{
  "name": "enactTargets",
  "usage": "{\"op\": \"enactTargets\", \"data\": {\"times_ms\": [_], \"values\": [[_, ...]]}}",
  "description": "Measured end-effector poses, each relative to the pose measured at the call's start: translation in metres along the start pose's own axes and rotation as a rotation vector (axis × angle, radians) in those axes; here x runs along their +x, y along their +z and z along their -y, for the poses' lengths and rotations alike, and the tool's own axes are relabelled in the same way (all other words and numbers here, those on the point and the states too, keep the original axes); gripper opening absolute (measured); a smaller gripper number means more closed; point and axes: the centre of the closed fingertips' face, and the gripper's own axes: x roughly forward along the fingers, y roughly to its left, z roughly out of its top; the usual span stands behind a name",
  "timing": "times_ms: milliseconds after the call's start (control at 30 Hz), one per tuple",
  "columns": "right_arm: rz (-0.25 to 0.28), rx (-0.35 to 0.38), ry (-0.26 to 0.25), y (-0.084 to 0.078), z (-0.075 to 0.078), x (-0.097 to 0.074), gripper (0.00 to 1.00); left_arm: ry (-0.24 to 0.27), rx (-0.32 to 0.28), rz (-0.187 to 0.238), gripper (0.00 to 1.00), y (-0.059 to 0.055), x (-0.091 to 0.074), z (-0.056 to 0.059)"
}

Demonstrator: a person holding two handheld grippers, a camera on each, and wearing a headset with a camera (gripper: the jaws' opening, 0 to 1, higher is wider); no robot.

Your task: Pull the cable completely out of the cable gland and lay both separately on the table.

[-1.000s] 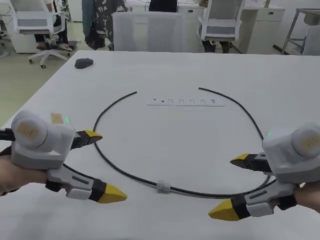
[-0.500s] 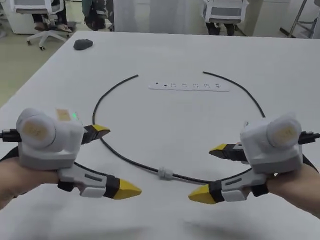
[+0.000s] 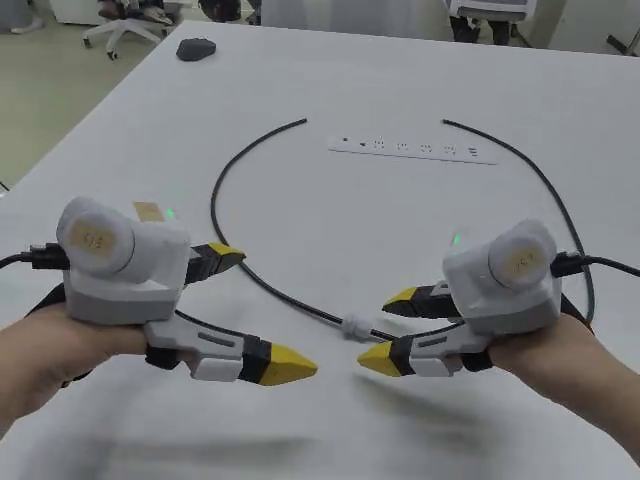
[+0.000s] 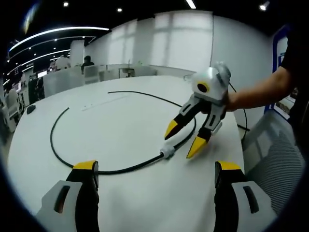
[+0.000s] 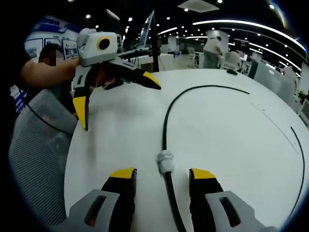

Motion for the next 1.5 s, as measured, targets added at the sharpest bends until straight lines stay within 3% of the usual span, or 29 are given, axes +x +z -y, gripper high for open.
{"op": "enactTargets", "data": {"times_ms": [67, 433, 600, 800, 867, 933, 967, 1033, 1100, 1233, 1300, 1367, 1433, 1500], "values": [[0.001, 0.007, 0.008, 0.001, 0.0, 0.003, 0.37, 0.002, -0.025, -0.007, 1.0, -0.002, 0.0, -0.001], [-0.006, 0.013, 0.015, -0.001, 0.002, 0.011, 0.23, 0.0, -0.013, 0.0, 0.99, -0.003, 0.0, -0.002], [-0.001, 0.008, 0.008, -0.001, 0.003, 0.014, 0.1, -0.033, -0.002, -0.011, 0.94, -0.006, 0.004, 0.008], [0.002, 0.022, 0.013, -0.003, 0.0, 0.012, 0.08, -0.077, -0.03, -0.017, 0.78, -0.006, 0.007, 0.018], [-0.003, -0.027, 0.027, -0.003, -0.007, 0.007, 0.07, -0.099, -0.043, -0.015, 0.69, -0.004, 0.006, 0.024], [-0.014, -0.078, 0.071, -0.002, -0.019, -0.004, 0.07, -0.108, -0.044, 0.016, 0.65, 0.003, 0.004, 0.03], [-0.008, -0.098, 0.109, 0.001, -0.029, -0.013, 0.07, -0.151, -0.029, 0.06, 0.63, 0.011, 0.002, 0.039], [-0.008, -0.127, 0.143, 0.004, -0.038, -0.026, 0.07, -0.186, -0.015, 0.081, 0.59, 0.019, 0.0, 0.05], [0.0, -0.152, 0.177, 0.011, -0.051, -0.042, 0.07, -0.229, 0.002, 0.094, 0.53, 0.024, 0.001, 0.062], [0.03, -0.192, 0.216, 0.024, -0.072, -0.073, 0.07, -0.348, 0.05, 0.101, 0.49, 0.035, 0.004, 0.1], [0.039, -0.214, 0.224, 0.028, -0.08, -0.084, 0.07, -0.388, 0.068, 0.082, 0.48, 0.035, 0.006, 0.113], [0.054, -0.242, 0.218, 0.033, -0.087, -0.094, 0.07, -0.44, 0.091, 0.095, 0.46, 0.038, 0.008, 0.13], [0.054, -0.264, 0.217, 0.035, -0.093, -0.103, 0.07, -0.439, 0.091, 0.108, 0.41, 0.042, 0.012, 0.136], [0.057, -0.265, 0.217, 0.035, -0.097, -0.11, 0.07, -0.47, 0.067, 0.122, 0.36, 0.048, 0.011, 0.145]]}}
